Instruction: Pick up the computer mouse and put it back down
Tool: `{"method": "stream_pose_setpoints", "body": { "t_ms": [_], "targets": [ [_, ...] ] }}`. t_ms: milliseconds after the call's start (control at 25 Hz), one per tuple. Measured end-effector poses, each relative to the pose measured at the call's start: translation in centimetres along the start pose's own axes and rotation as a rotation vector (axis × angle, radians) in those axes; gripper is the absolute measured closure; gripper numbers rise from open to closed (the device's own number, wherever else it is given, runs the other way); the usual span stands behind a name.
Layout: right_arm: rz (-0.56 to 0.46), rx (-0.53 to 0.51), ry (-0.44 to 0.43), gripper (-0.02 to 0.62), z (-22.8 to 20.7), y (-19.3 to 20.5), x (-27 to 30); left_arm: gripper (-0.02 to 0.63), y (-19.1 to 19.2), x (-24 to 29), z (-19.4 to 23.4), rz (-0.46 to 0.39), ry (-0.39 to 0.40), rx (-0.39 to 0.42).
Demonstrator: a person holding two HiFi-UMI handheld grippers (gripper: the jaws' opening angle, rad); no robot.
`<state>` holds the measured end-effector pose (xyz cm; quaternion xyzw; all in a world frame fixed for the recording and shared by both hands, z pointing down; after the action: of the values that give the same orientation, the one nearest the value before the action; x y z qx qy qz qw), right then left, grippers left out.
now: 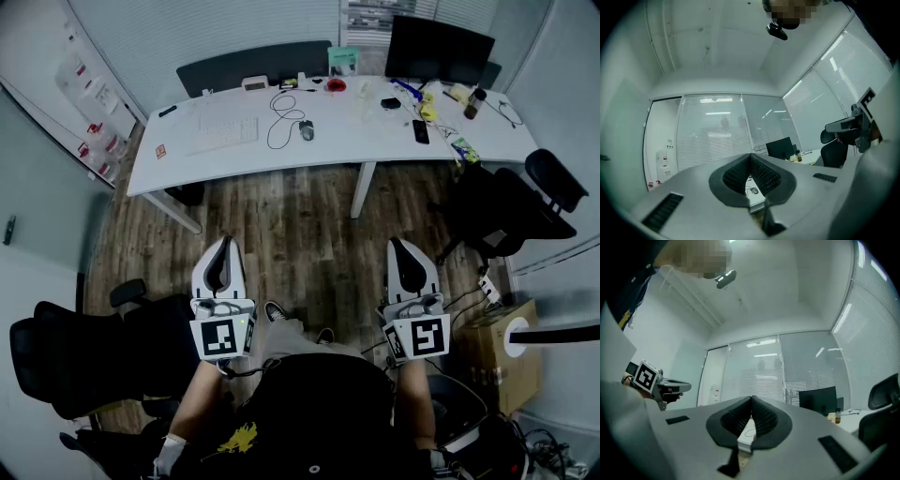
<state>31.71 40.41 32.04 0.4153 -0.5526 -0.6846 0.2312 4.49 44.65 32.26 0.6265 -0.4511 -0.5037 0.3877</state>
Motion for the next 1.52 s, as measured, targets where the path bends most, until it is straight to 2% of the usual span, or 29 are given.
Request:
{"method": "stream_pose_setpoints", "body": {
  "t_ms": [280, 480, 600, 720, 840, 920, 1000, 1080, 1120, 1240, 1360, 1520],
  "targets": [
    [0.003, 0.023, -0.043, 0.58, -0.1, 0.4, 0.2, 0.593, 0.2, 0.3, -1.5, 0.03, 0.026, 0.01],
    [-0.012, 0.046, -0.018, 0.58, -1.5, 0.8, 0.2, 0.592, 0.0, 1.0, -2.2, 0.036, 0.043, 0.019],
    [-0.006, 0.06, 0.026, 0.576, -2.9, 1.7, 0.2, 0.592, 0.5, 1.7, -2.0, 0.052, 0.039, 0.014],
    [0.01, 0.076, 0.064, 0.437, -4.2, 2.9, 0.8, 0.582, 1.4, 2.5, -1.8, 0.08, 0.057, 0.024],
    [0.024, 0.093, 0.081, 0.342, -4.8, 4.2, 2.0, 0.49, 2.7, 3.8, -1.6, 0.11, 0.069, 0.026],
    [0.043, 0.101, 0.086, 0.258, -5.2, 5.3, 3.1, 0.396, 3.6, 5.1, -1.1, 0.114, 0.054, 0.027],
    [0.065, 0.104, 0.09, 0.186, -5.5, 6.7, 4.6, 0.27, 4.6, 6.8, -0.3, 0.105, 0.029, 0.018],
    [0.09, 0.106, 0.099, 0.122, -6.0, 8.5, 6.2, 0.184, 5.9, 8.6, 0.5, 0.102, 0.012, 0.001],
    [0.104, 0.107, 0.105, 0.1, -6.2, 9.4, 7.2, 0.162, 6.6, 9.6, 1.0, 0.105, 0.01, -0.002],
    [0.137, 0.105, 0.114, 0.064, -6.6, 12.1, 11.7, 0.153, 9.5, 13.4, 3.4, 0.128, 0.035, 0.012],
    [0.18, 0.088, 0.121, 0.062, -7.3, 16.4, 17.7, 0.152, 13.5, 18.9, 6.8, 0.149, 0.06, -0.007],
    [0.312, 0.087, 0.208, 0.074, -9.5, 23.8, 26.2, 0.153, 17.6, 28.2, 12.4, 0.122, 0.084, -0.055]
  ]
}}
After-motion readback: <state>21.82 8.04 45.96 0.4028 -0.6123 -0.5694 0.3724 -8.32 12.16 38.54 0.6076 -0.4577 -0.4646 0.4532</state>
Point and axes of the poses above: the fingertips, and each gripper's own axes: x forward along the fingers, z to its left, y out of its underside, the point moved 2 cm from there along -x, backward along the fingers, and after that the axes turned 11 degrees about -z, right-handed, at the moved point
